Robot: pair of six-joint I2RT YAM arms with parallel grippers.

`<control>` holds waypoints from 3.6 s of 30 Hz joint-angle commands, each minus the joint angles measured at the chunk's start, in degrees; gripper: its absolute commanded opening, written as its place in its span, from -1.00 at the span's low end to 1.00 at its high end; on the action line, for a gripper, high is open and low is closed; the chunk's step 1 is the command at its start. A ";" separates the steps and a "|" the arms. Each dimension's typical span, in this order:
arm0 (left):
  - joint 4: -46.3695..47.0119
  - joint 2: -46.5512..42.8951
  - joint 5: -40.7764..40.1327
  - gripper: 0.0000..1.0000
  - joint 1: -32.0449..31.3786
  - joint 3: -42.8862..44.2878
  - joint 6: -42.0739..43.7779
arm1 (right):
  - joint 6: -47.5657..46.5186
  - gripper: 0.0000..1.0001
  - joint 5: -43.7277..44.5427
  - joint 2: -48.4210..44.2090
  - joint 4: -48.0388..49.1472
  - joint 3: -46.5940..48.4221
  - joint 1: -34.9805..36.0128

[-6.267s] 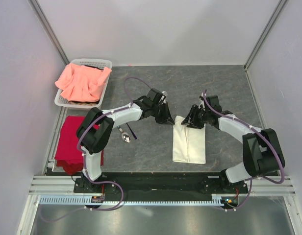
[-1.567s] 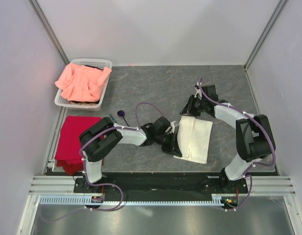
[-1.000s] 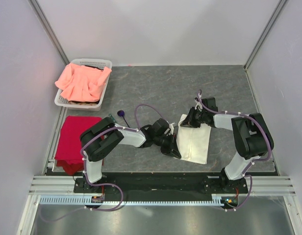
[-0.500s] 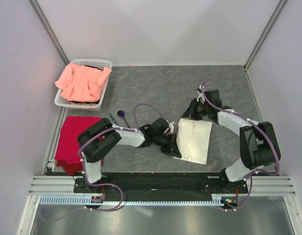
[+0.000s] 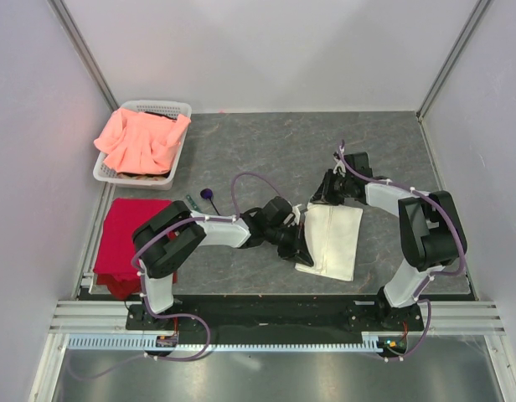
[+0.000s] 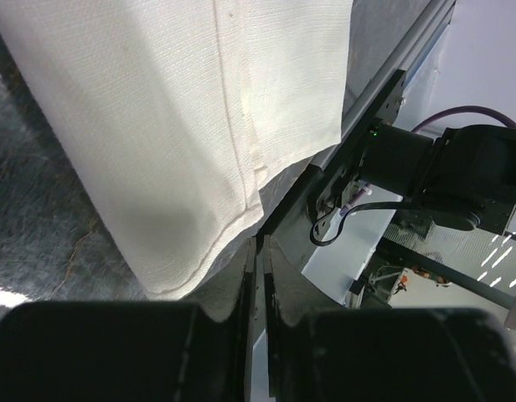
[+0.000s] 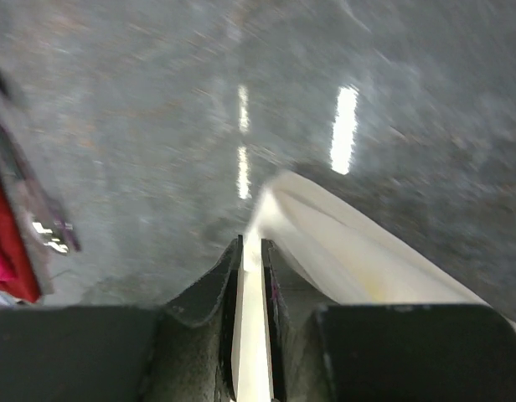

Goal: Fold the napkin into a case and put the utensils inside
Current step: Smooth out the 2/3-rectangle-folded napkin at the center of the board, then pick up the 2/3-rectangle-folded napkin at the center of the board.

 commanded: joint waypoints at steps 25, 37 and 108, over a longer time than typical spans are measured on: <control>2.47 3.00 0.34 -0.73 1.26 -0.71 0.62 | -5.40 -0.50 7.50 -12.98 -7.54 -3.96 -2.15; 2.83 3.96 1.13 -0.73 1.08 -1.41 0.80 | -8.56 -0.54 17.77 -4.90 -3.94 -5.98 -3.46; -24.41 -6.77 -49.65 0.25 -24.05 13.78 17.05 | 10.96 0.96 26.23 -41.63 -23.09 -19.26 -2.10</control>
